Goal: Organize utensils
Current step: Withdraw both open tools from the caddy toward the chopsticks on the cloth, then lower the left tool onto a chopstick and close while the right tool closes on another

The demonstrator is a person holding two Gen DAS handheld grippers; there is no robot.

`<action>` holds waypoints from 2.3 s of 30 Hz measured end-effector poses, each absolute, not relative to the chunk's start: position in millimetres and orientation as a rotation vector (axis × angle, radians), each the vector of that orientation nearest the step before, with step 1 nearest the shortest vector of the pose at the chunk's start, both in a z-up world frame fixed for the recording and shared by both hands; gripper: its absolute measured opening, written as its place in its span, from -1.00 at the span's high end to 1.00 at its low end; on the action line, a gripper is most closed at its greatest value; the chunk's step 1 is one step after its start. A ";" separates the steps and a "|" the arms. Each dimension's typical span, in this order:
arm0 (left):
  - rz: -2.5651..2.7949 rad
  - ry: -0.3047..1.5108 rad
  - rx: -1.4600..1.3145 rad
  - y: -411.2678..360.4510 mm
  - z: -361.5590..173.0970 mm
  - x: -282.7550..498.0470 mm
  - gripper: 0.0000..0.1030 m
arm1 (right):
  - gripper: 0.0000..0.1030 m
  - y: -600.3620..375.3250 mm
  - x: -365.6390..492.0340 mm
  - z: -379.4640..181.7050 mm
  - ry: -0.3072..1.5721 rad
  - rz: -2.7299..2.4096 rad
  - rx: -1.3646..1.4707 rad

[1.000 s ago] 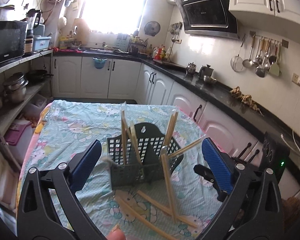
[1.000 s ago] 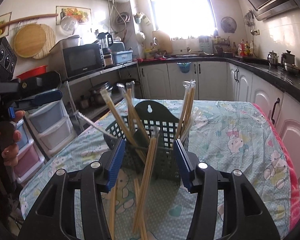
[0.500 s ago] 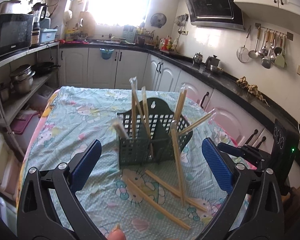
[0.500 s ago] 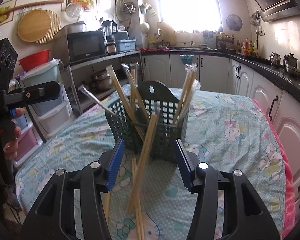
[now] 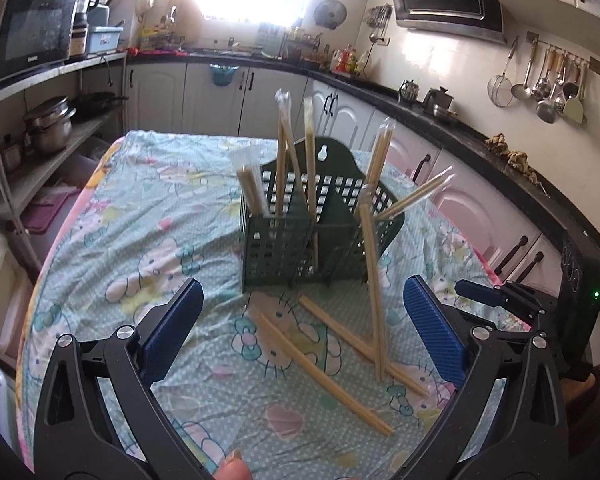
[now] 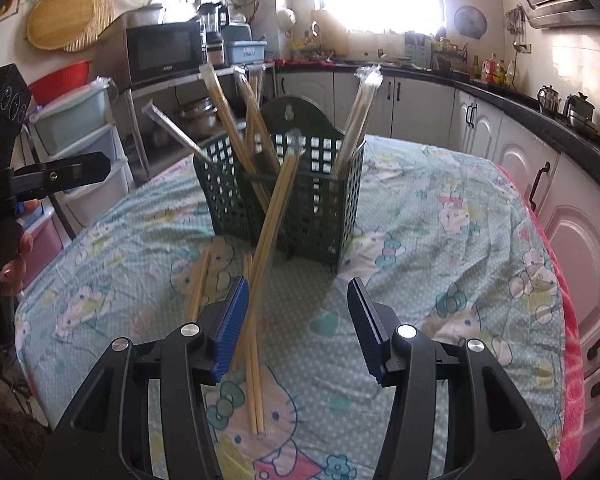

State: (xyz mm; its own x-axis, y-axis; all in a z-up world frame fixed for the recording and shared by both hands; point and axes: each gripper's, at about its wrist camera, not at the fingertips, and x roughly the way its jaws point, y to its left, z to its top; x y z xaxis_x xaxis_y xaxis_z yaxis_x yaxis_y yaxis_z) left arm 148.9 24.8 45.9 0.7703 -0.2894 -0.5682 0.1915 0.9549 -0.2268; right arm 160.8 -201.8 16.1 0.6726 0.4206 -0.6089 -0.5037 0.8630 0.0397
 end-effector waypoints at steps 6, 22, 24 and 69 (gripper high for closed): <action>-0.255 0.700 -0.155 21.3 25.6 153.3 -0.80 | 0.04 -198.7 157.0 3.6 0.701 0.538 -0.174; -0.241 0.886 -0.180 14.6 -37.4 184.8 -0.78 | 0.35 -187.2 137.1 -52.5 0.888 0.608 -0.206; -0.238 0.906 -0.205 18.2 -43.7 192.1 -0.67 | 0.37 -187.5 136.2 -57.3 0.904 0.608 -0.200; -0.269 0.820 -0.376 74.9 -22.9 207.6 0.97 | 0.90 -272.5 104.0 14.2 0.822 0.493 -0.161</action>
